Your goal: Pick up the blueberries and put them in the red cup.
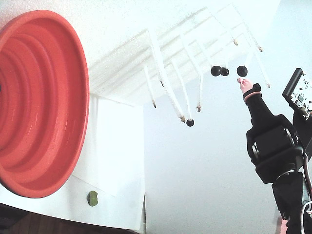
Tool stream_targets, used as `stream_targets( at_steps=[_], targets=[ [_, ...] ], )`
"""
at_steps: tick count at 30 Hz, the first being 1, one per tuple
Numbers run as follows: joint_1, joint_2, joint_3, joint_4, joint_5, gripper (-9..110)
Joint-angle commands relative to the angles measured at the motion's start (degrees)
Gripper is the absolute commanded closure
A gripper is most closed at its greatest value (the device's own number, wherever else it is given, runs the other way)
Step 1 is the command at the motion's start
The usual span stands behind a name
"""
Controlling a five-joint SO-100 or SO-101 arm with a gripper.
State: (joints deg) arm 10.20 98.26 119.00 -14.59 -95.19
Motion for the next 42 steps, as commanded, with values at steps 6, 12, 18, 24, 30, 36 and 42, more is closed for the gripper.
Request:
stream_targets(
  at_steps=[6, 12, 18, 24, 30, 36, 42],
  targets=[
    [4.8, -2.6, -9.6, -3.1, -1.4, 82],
    [5.3, -4.7, -11.3, -4.1, -2.2, 82],
    [5.4, -6.7, -13.5, -4.4, -2.8, 82],
    [5.4, -9.2, -15.7, -5.2, -2.8, 82],
    [4.9, -11.3, -17.6, -6.4, -3.4, 82],
    [4.8, -14.2, -20.1, -7.6, -4.3, 82],
    [4.7, -16.6, -22.2, -8.2, -4.5, 82]
  ],
)
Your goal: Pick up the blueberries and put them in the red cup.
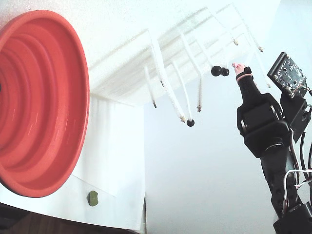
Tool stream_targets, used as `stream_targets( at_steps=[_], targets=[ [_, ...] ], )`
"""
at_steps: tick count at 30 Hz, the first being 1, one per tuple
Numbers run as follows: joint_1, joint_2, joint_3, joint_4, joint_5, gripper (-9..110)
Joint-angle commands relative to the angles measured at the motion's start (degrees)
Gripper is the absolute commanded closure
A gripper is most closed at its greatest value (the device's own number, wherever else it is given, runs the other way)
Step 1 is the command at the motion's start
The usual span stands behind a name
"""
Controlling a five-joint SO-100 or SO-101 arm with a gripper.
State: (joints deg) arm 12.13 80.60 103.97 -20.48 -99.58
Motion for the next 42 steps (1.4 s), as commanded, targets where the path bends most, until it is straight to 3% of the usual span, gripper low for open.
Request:
stream_targets(
  at_steps=[1, 42],
  targets=[
    [2.7, 0.7, -7.6, -2.4, -0.2, 82],
    [1.8, -4.6, -12.5, -4.2, 0.3, 85]
  ],
)
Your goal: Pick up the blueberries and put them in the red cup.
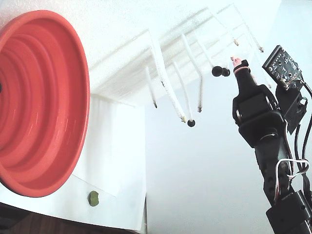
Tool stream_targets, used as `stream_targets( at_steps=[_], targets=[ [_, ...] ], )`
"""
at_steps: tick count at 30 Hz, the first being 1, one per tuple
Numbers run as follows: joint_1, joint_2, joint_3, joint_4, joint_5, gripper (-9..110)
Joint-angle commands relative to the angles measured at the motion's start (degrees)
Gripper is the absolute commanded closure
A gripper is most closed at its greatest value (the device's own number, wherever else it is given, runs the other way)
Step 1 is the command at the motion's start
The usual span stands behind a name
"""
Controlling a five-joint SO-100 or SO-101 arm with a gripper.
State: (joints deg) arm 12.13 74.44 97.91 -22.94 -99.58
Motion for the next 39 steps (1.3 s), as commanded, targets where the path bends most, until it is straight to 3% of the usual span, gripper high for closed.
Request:
stream_targets(
  at_steps=[1, 39],
  targets=[
    [1.8, 1.6, -6.4, -1.8, 0.3, 85],
    [-0.1, 12.1, 7.0, -1.8, -1.8, 90]
  ],
)
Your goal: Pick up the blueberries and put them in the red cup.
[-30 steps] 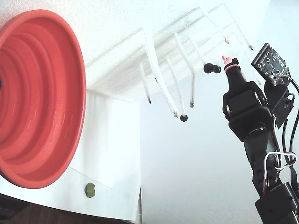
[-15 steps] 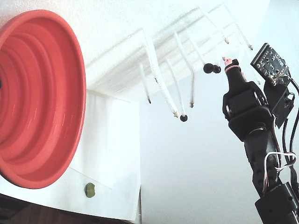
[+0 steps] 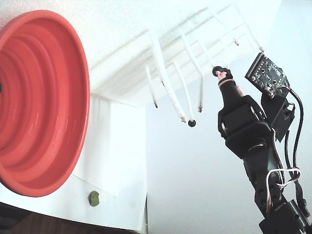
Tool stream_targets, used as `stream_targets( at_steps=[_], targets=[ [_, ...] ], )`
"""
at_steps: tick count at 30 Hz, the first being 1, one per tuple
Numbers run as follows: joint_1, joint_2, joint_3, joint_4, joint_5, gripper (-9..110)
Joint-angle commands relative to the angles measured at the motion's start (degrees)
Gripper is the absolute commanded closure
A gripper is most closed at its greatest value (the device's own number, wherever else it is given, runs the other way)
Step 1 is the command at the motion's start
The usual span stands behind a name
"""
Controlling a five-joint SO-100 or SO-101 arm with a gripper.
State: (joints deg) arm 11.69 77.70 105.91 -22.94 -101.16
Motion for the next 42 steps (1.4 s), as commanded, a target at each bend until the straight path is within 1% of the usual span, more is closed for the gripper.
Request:
stream_targets(
  at_steps=[1, 10, 28, 42],
  targets=[
    [0.3, 9.3, -0.5, -1.8, -0.2, 90],
    [-1.7, 14.6, 5.2, -1.0, 0.2, 90],
    [-6.1, 24.9, 14.7, 4.7, 3.2, 89],
    [-10.9, 31.5, 19.5, 10.5, 7.5, 89]
  ],
)
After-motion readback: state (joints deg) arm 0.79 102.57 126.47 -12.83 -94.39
